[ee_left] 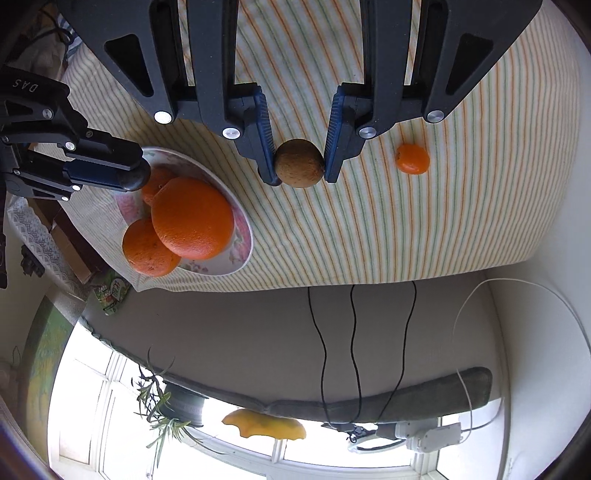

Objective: Organize fruits
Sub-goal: 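Carry the kiwi and plum over the white plate and lower them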

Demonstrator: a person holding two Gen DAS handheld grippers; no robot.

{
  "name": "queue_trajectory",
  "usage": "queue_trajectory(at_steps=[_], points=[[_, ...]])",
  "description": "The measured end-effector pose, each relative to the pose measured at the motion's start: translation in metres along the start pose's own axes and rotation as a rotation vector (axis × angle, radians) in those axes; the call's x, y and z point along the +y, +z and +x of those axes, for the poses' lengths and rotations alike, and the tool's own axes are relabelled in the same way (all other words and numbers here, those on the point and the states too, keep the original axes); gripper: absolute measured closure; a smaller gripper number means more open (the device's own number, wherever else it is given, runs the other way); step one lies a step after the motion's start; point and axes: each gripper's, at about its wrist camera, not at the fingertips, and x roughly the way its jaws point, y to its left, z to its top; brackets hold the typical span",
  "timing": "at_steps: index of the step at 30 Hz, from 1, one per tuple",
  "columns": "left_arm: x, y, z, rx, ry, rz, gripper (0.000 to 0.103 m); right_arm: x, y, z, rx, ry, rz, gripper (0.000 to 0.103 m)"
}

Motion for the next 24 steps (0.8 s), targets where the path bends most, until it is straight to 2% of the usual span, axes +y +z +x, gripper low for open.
queue_trajectory(at_steps=[10,17,24], points=[[-0.039,0.028,0.009,-0.036,-0.057,0.049,0.078,-0.054,-0.016,-0.026,-0.024,-0.078,0.081,0.079],[-0.059,0.044,0.023,-0.041,-0.083,0.069,0.078,-0.082,-0.021,-0.024,-0.025,-0.09,0.129,0.079],[-0.075,0.061,0.039,-0.033,-0.098,0.08,0.078,-0.092,-0.023,-0.024,-0.031,-0.078,0.15,0.079]])
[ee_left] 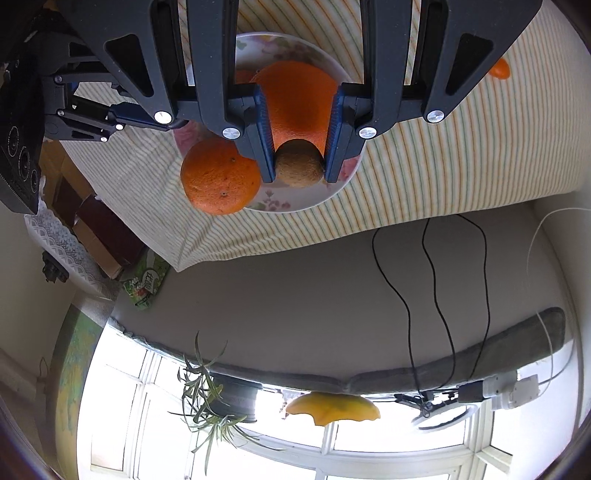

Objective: Organize fruits
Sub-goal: 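Carry the kiwi and plum over the white plate and lower them, then open both grippers to drop the kiwi and plum into the plate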

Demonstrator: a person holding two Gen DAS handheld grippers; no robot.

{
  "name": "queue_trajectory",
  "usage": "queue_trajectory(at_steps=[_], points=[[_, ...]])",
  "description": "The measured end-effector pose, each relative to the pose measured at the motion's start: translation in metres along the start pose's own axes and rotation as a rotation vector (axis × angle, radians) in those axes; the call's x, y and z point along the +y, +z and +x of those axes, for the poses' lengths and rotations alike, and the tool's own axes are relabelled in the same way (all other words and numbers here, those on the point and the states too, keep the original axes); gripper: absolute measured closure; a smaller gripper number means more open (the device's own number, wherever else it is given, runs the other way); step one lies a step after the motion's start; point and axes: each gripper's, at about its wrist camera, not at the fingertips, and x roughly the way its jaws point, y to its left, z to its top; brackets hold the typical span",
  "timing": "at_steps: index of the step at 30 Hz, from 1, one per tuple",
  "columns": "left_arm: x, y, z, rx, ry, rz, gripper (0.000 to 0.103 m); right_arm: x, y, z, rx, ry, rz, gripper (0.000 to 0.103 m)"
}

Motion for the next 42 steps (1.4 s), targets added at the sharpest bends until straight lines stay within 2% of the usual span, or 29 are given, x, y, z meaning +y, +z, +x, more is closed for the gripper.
queue_trajectory(at_steps=[16,18,23,25,27,28,29,30,32,35,42], points=[[-0.014,0.01,0.016,0.021,-0.008,0.025,0.078,0.0,-0.003,0.005,0.001,0.026,-0.017,0.079],[-0.014,0.01,0.016,0.019,-0.007,0.024,0.069,0.0,-0.003,0.006,0.004,0.029,-0.019,0.079],[-0.015,0.01,0.013,0.012,-0.004,0.024,0.058,0.001,-0.004,0.007,0.002,0.027,-0.026,0.079],[-0.015,0.01,0.012,0.01,-0.006,0.023,0.057,0.002,-0.004,0.007,0.004,0.024,-0.031,0.078],[-0.015,0.01,0.012,0.01,-0.008,0.023,0.056,0.004,-0.005,0.006,0.003,0.02,-0.04,0.069],[-0.015,0.01,0.011,0.009,-0.009,0.022,0.054,0.006,-0.005,0.005,-0.005,0.016,-0.047,0.049],[-0.015,0.01,0.011,0.008,-0.008,0.021,0.05,0.008,-0.005,0.003,-0.019,0.011,-0.054,0.035],[-0.016,0.009,0.01,0.006,-0.008,0.02,0.048,0.01,-0.005,0.0,-0.036,0.005,-0.063,0.031],[-0.016,0.009,0.009,0.004,-0.009,0.019,0.047,0.014,-0.005,-0.005,-0.057,-0.001,-0.084,0.026],[-0.015,0.01,0.007,0.003,-0.003,0.009,0.035,0.019,-0.005,-0.008,-0.067,-0.007,-0.102,0.021],[-0.013,0.01,-0.002,-0.006,0.012,-0.012,0.027,0.024,-0.005,-0.013,-0.073,-0.001,-0.115,0.016]])
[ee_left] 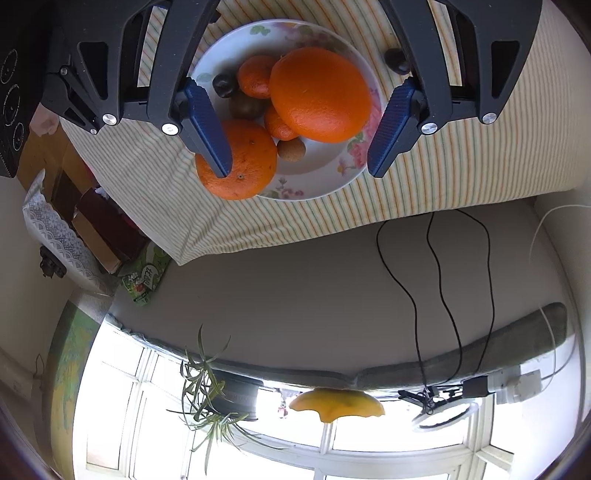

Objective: Organize fruits
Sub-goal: 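Open both grippers to drop the kiwi and plum into the plate, then move the left gripper to the small tangerine while the right gripper approaches the last plum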

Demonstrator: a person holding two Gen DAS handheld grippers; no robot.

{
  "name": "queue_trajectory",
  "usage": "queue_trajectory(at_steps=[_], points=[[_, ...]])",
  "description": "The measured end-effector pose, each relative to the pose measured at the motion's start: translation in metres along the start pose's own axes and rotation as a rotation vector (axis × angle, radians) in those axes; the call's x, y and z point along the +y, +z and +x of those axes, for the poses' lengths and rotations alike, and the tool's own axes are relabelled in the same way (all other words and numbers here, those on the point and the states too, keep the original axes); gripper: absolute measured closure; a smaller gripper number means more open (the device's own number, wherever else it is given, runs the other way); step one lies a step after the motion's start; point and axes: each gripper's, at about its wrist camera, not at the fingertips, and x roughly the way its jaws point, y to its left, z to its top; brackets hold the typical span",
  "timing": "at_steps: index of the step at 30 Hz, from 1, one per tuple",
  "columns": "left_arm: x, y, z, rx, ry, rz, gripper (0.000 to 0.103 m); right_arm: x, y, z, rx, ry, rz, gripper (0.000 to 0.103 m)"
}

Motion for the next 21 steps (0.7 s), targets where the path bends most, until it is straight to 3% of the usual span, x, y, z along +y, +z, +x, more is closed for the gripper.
queue_trajectory(at_steps=[15,21], points=[[0.036,-0.006,-0.037,-0.061,0.041,-0.053,0.027,0.023,0.003,-0.008,0.0,0.048,-0.027,0.015],[0.06,-0.016,-0.051,-0.078,0.062,-0.098,0.027,0.047,0.003,-0.006,0.017,0.133,-0.032,0.015]])
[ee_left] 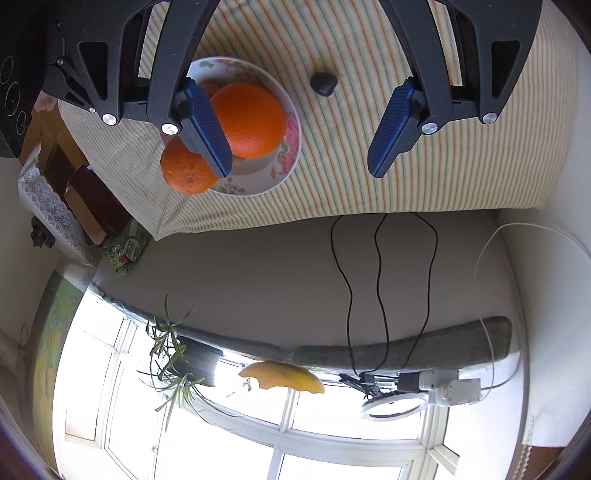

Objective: Organize fruits
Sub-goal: 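Move the left gripper to the small tangerine while the right gripper approaches the last plum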

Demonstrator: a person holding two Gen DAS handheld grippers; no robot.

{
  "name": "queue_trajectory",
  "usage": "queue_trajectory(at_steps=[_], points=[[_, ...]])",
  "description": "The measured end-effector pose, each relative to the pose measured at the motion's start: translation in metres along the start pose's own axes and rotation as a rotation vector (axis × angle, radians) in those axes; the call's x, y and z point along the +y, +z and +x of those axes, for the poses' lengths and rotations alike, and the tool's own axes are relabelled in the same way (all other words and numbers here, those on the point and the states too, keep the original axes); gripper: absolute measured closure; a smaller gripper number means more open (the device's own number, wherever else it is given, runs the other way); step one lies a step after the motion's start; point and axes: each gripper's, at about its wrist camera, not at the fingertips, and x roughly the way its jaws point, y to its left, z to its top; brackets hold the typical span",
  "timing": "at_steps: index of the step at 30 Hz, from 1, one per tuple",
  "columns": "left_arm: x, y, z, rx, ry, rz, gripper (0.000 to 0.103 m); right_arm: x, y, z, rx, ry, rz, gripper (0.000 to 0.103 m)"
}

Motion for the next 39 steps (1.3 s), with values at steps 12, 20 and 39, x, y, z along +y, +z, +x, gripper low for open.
queue_trajectory(at_steps=[12,20,39], points=[[0.069,-0.032,-0.021,0.004,0.049,-0.099,0.027,0.05,0.009,0.057,0.124,0.102,-0.022,0.02],[0.105,-0.06,-0.023,0.04,0.072,-0.119,0.033,0.059,0.041,0.089,0.222,0.068,-0.18,0.052],[0.114,-0.078,0.016,0.151,0.083,-0.066,0.051,0.086,0.056,0.167,0.579,-0.051,-0.685,0.063]])
